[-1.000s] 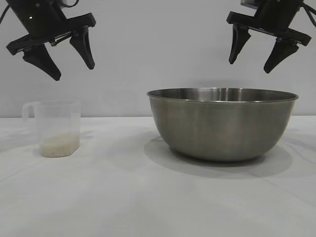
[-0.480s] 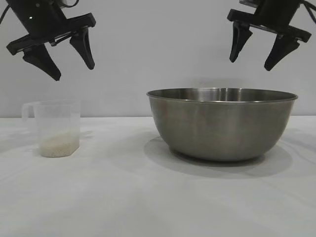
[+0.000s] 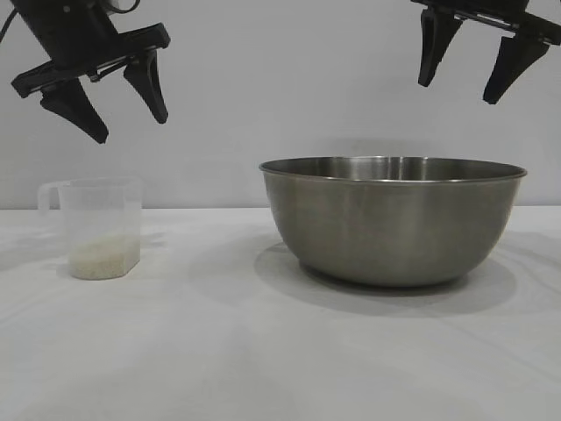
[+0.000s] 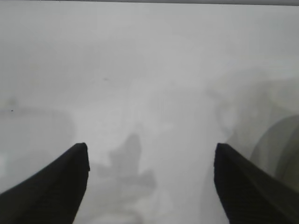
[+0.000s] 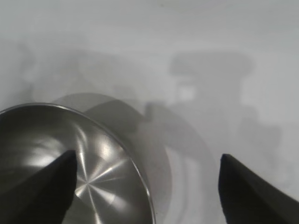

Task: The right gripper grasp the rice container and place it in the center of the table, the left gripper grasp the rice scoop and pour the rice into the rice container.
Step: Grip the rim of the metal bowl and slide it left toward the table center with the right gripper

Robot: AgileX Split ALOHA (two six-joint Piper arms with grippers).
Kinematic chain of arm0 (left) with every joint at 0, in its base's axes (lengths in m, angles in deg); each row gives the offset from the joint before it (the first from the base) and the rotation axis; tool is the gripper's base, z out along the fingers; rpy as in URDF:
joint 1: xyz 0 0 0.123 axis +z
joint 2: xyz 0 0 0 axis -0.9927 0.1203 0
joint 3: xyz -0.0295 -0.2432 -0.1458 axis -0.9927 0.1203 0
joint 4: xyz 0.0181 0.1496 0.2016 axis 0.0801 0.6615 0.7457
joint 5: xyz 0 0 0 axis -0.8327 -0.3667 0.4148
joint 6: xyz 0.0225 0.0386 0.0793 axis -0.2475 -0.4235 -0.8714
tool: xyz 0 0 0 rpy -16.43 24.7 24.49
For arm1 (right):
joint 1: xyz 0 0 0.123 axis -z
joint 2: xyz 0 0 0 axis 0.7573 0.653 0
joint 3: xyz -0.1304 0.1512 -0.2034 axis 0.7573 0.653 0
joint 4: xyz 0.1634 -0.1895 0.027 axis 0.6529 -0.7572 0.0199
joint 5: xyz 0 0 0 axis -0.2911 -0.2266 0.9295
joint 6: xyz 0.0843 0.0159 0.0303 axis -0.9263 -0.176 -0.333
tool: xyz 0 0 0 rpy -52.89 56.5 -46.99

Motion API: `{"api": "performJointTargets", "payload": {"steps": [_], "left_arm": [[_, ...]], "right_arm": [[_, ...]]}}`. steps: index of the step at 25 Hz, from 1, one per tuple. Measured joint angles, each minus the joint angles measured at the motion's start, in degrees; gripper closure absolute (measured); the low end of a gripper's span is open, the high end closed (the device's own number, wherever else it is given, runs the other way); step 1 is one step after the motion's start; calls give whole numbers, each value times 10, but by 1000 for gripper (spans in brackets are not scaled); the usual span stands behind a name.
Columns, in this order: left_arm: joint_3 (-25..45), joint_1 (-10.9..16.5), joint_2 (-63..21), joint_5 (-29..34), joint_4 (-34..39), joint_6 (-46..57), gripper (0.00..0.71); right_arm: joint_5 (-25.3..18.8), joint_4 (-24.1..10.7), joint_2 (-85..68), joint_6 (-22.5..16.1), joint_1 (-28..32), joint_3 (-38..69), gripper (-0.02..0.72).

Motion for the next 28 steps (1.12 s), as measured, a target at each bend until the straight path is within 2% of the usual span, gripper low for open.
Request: {"api": "performJointTargets", "payload": {"steps": [5, 15, 16, 17, 18, 19, 22, 23, 27, 28], "left_arm": [[0, 0, 0, 0, 0, 0, 183], [0, 0, 0, 0, 0, 0, 183], [0, 0, 0, 0, 0, 0, 183], [0, 0, 0, 0, 0, 0, 183], [0, 0, 0, 0, 0, 0, 183], [0, 0, 0, 0, 0, 0, 183], [0, 0, 0, 0, 0, 0, 183], [0, 0, 0, 0, 0, 0, 183], [0, 0, 0, 0, 0, 0, 183], [0, 0, 0, 0, 0, 0, 183]], "right_arm": [[0, 0, -31, -4, 0, 18, 137], [-1, -6, -90, 10, 0, 183, 137], [-1, -4, -84, 13, 0, 189, 188], [0, 0, -75, 16, 0, 191, 189], [2, 6, -64, 18, 0, 192, 234], [3, 11, -55, 18, 0, 193, 246], [7, 24, -21, 21, 0, 193, 242], [7, 25, -11, 21, 0, 193, 284], [10, 26, 29, 22, 0, 193, 274], [12, 27, 37, 22, 0, 194, 353]]}}
